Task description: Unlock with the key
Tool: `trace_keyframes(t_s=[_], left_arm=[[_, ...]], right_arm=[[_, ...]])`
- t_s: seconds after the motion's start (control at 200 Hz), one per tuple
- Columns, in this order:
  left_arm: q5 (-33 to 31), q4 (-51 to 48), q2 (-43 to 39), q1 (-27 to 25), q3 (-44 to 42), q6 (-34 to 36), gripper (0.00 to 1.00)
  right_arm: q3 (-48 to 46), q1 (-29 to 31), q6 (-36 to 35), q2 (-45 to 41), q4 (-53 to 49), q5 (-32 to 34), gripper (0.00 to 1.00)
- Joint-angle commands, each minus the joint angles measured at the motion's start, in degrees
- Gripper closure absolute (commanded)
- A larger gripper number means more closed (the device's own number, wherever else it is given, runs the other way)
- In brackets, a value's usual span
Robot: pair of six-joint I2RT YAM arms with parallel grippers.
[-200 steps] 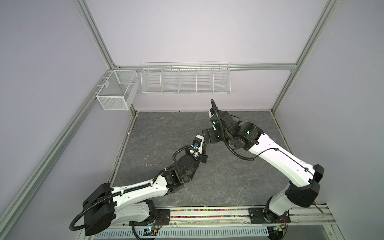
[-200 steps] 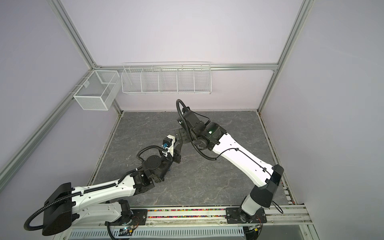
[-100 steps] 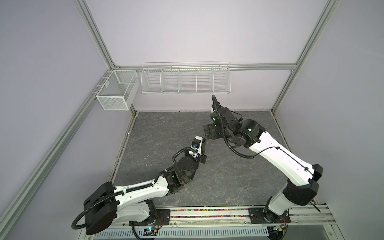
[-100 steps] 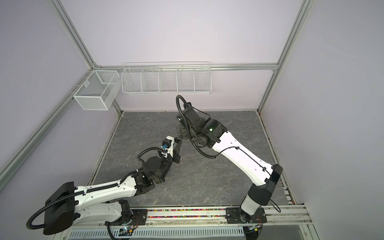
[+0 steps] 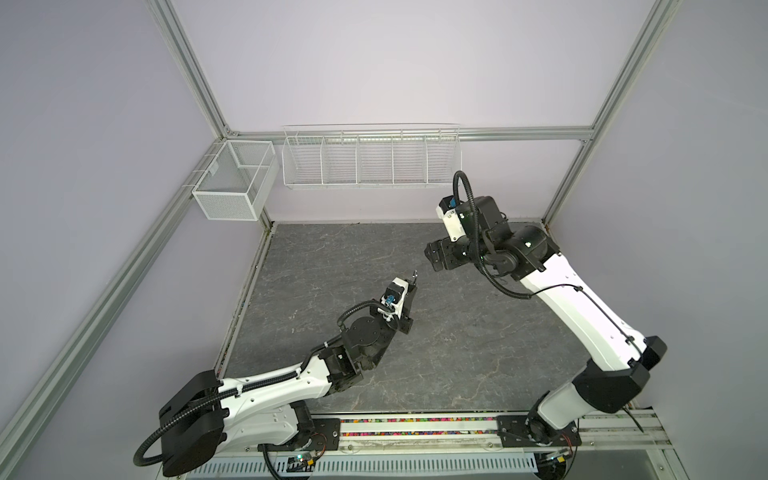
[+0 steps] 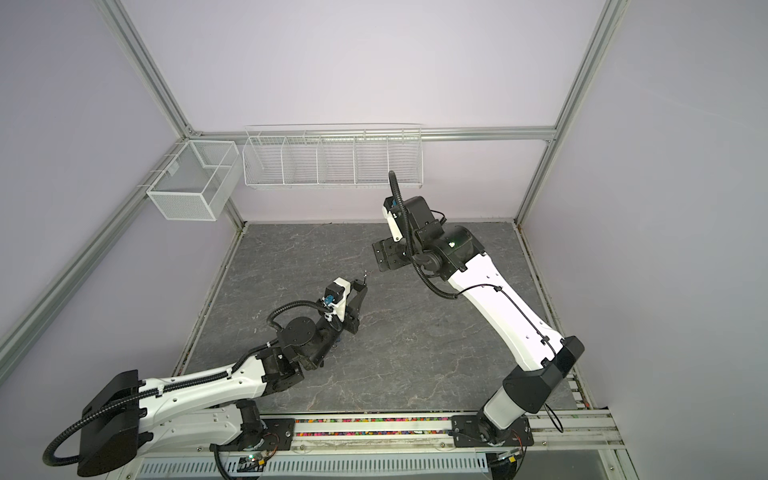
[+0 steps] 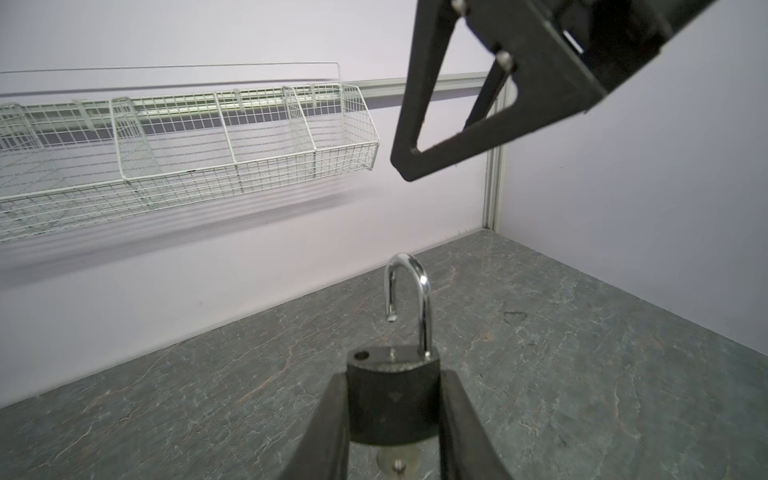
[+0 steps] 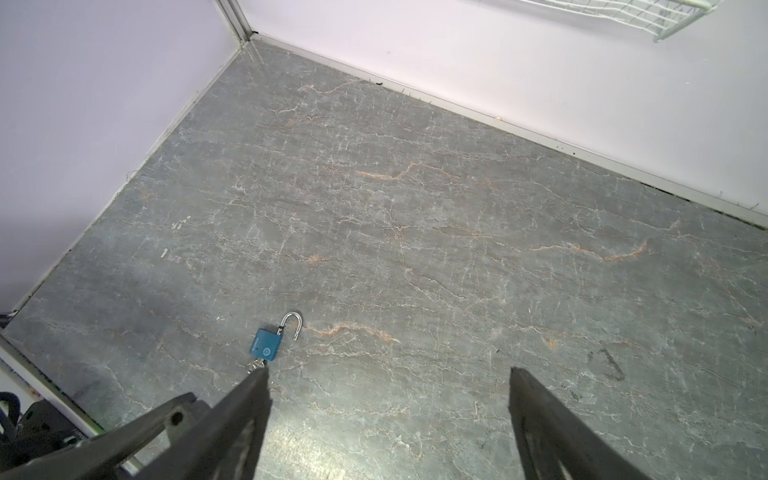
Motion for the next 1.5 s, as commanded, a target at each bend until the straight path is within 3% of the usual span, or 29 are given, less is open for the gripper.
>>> trace_keyframes(t_s=[0.0,0.115,0.59,0.975,1.19,1.495], left_arm=[[3.8,1.8,-0.8,-0.1,-0.3,2.7,1.00],[5.2,1.2,-1.1,-0.2,0.3,2.9,1.00],[5.3,1.5,-1.7,-0.2,0.5,3.0,1.00],[1.9,2.5,-2.0,-0.2,0.1,2.3,1.00],[1.6,2.1,-1.0,-0.2,0.8,1.6,1.00],[-1.5,-1.4,-0.2,-0.2,3.1,-1.1,1.00]], right_arm=[[2.2,0.9,-4.4,1.1,-3.9,-7.3,0.10],[4.0,1.0,-5.4,2.8,-6.5,-9.2,0.11],[6.1,1.5,-6.6,6.5,-12.2,-5.7,0.11],[1.9,1.4,-5.2,2.1,-11.6,-5.1,0.12],[1.2,1.2,-4.3,-0.7,-11.7,0.5,0.12],[-3.3,4.6,-3.4,-5.5,-8.9,-1.1,0.12]])
